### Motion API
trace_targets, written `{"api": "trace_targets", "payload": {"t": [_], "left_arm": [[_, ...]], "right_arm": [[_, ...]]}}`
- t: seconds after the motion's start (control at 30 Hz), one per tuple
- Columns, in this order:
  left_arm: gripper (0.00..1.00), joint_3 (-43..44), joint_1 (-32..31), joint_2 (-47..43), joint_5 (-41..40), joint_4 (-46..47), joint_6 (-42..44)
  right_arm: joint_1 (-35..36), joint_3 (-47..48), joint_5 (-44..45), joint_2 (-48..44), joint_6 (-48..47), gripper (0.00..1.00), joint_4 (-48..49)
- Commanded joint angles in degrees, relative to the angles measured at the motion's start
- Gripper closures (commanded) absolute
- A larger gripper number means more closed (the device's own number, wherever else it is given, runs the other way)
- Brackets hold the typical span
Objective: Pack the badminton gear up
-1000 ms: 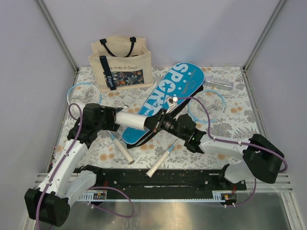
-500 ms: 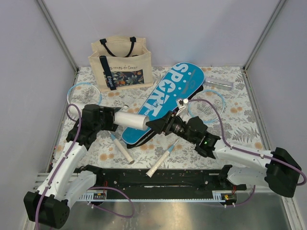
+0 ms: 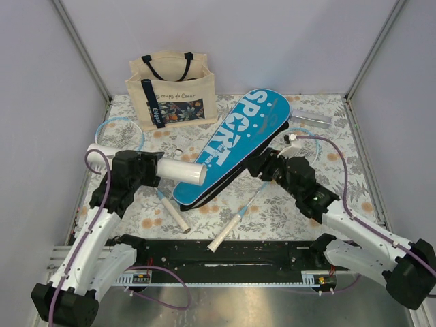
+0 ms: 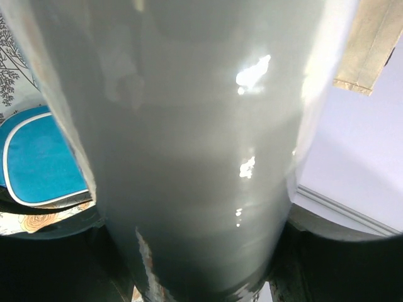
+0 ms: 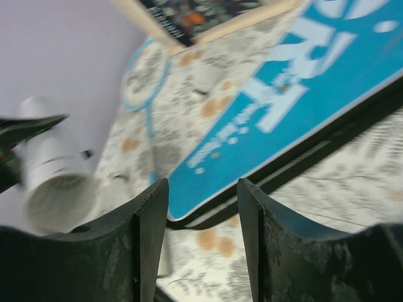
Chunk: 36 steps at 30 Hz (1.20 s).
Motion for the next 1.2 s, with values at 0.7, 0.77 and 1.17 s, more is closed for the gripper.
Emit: {"api": "trace_targets", "payload": {"t": [0.7, 0.77, 1.17], "left_arm": [[0.42, 9.5, -4.8, -3.5, -14.0, -4.8, 4.0], [0.42, 9.9, -4.6, -4.9, -15.6, -4.8, 3.8], [0.42, 12.9, -4.5, -6.8, -17.9, -7.2, 5.2]], "right_arm": [[-18.4, 34.4, -29.1, 49.1, -2.3, 0.35, 16.0], [-16.8, 39.9, -29.5, 54.5, -1.2, 0.34, 16.7], [-9.0, 65.5, -26.9, 78.7, 2.0, 0.3, 16.2]]}}
